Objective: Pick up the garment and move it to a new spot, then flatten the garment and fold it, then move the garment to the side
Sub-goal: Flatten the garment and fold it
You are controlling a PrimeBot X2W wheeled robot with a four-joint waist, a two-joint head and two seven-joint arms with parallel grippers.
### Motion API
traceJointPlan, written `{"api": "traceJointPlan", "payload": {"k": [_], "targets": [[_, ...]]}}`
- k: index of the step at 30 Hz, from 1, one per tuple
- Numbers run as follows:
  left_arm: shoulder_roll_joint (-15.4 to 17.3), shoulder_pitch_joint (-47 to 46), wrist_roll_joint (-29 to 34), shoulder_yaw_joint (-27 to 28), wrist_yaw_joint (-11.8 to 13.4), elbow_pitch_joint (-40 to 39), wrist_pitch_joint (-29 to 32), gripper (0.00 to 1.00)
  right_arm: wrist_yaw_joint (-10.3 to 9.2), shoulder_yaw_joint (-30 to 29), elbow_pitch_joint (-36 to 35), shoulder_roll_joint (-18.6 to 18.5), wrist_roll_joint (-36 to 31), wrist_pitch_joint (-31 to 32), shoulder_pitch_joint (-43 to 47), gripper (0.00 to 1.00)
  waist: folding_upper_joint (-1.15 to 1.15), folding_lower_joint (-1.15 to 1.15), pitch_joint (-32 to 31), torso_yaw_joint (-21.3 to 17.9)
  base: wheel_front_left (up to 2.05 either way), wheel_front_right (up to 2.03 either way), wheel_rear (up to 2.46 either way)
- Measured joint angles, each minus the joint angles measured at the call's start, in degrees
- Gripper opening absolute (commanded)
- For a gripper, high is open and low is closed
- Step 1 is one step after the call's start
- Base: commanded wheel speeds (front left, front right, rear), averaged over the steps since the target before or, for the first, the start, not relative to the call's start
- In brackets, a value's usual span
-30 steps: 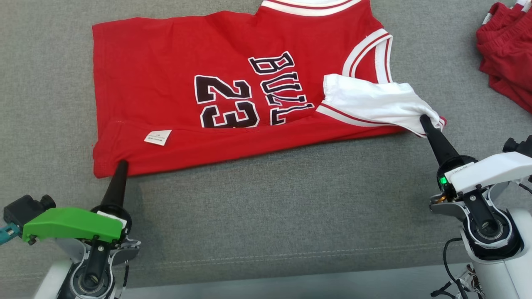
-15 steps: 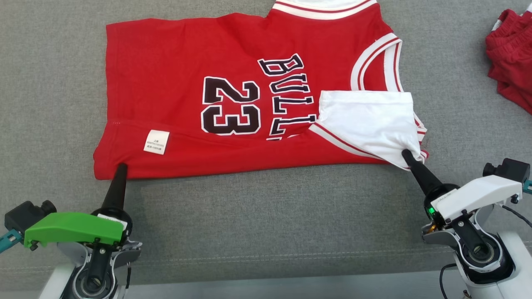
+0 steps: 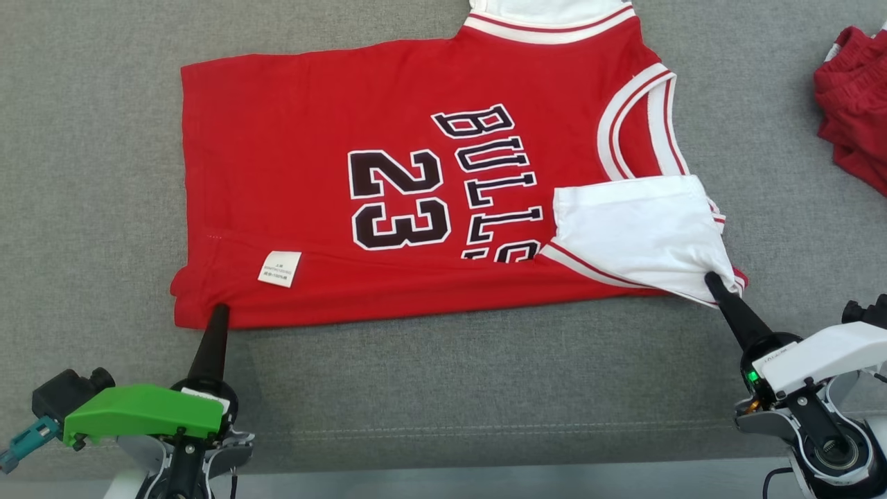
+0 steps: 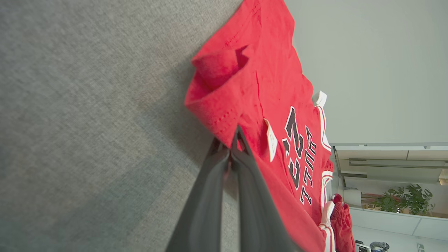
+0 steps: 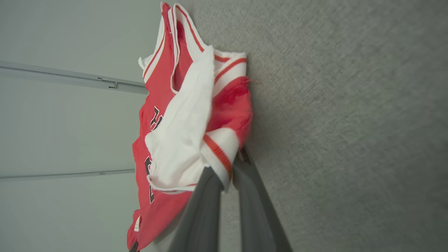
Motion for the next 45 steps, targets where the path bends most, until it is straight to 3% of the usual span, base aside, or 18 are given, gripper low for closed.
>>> {"api": "traceJointPlan", "payload": {"k": [24, 25, 27, 28, 29, 32, 33, 37, 45], "targets": [[-3.71, 6.46, 0.9, 0.29, -0.01, -0.66, -1.82, 0.0, -0.01, -3.86, -3.44, 0.08, 1.29, -0.57, 9.31, 0.0, 0.0, 0.0, 0.08, 1.55, 0.0, 0.0, 0.0], [-3.7, 6.45, 1.03, 0.14, -0.01, -0.66, -1.82, 0.04, -0.01, -3.82, -3.44, 0.08, 1.25, -0.57, 9.35, 0.0, 0.0, 0.0, 0.15, 1.61, 0.0, 0.0, 0.0], [-3.68, 6.45, 1.22, -0.27, -0.01, -0.64, -1.85, 0.16, -0.02, -3.76, -3.55, 0.07, 0.97, -0.57, 9.35, 0.72, 0.0, 0.0, 0.29, 1.68, 0.0, 0.0, 0.0], [-3.68, 6.45, 1.25, -0.32, -0.01, -0.64, -1.87, 0.21, -0.02, -3.57, -3.59, 0.03, 0.89, -0.57, 9.33, 0.9, 0.0, 0.0, 0.35, 1.67, 0.0, 0.0, 0.0], [-3.67, 6.45, 1.27, -0.33, -0.01, -0.64, -2.21, 0.27, -0.03, -3.3, -3.6, 0.02, 0.78, -0.57, 9.29, 1.0, 0.0, 0.0, 0.4, 1.59, 0.0, 0.0, 0.0], [-3.64, 6.44, 1.47, -0.86, 0.0, -0.45, -2.25, 0.49, -0.09, -3.47, -3.59, 0.01, 0.32, -0.58, 9.22, 1.0, 0.0, 0.0, 0.48, 1.39, 0.0, 0.0, 0.0], [-3.63, 6.45, 1.47, -0.86, 0.0, -0.33, -2.25, 0.68, -0.09, -3.53, -3.59, 0.01, 0.04, -0.6, 9.1, 1.0, 0.0, 0.0, 0.44, 1.32, 0.0, 0.0, 0.0], [-3.59, 6.45, 1.62, -1.1, 0.0, -0.03, -2.24, 1.0, -0.09, -4.27, -3.61, -0.15, -0.99, -1.09, 9.09, 1.0, 0.0, 0.0, 0.47, 1.16, 0.0, 0.0, 0.0], [-2.5, 7.72, 2.25, -0.64, 0.0, 0.31, -2.25, 1.0, -0.1, -1.88, -6.58, -2.09, -4.71, -0.98, 8.45, 1.0, 0.0, 0.0, -0.02, 0.42, 0.0, 0.0, 0.0]]}}
